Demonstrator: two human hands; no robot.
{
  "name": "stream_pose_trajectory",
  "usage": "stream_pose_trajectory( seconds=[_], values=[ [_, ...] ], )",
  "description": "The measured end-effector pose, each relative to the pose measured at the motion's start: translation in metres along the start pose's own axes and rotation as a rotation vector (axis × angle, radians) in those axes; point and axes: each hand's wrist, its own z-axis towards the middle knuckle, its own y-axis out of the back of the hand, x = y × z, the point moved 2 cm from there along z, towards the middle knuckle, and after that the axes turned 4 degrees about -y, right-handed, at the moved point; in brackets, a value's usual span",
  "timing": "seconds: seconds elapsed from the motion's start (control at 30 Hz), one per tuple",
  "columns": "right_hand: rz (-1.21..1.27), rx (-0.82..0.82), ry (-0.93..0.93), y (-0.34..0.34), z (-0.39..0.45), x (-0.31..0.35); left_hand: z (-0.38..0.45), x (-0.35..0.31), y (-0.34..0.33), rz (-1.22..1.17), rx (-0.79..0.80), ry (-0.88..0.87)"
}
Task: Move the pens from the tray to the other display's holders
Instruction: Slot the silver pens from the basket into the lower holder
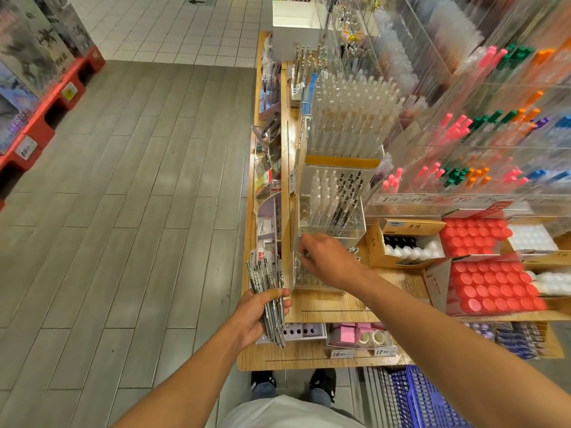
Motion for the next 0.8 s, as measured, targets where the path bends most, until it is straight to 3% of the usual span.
stream_pose_trajectory(
  seconds=[0.37,0.53,0.63,0.8],
  values=[
    [-0.097,-0.056,-0.046,-0.015,-0.001,-0.003,-0.002,0.002,-0.004,0.057,0.064,-0.013],
    [0.318,0.017,-0.262,-0.011,-0.014,-0.008,-0.008,-0.004,-0.02,0.088,0.149,-0.027],
    [0.431,0.051,-0.324,-0.006,-0.025,-0.017,-0.012,-0.007,-0.03,0.109,0.194,-0.023],
    [0.839,0.152,-0.437,0.001,-0.039,-0.029,-0.016,-0.005,-0.045,0.164,0.268,0.008]
  ],
)
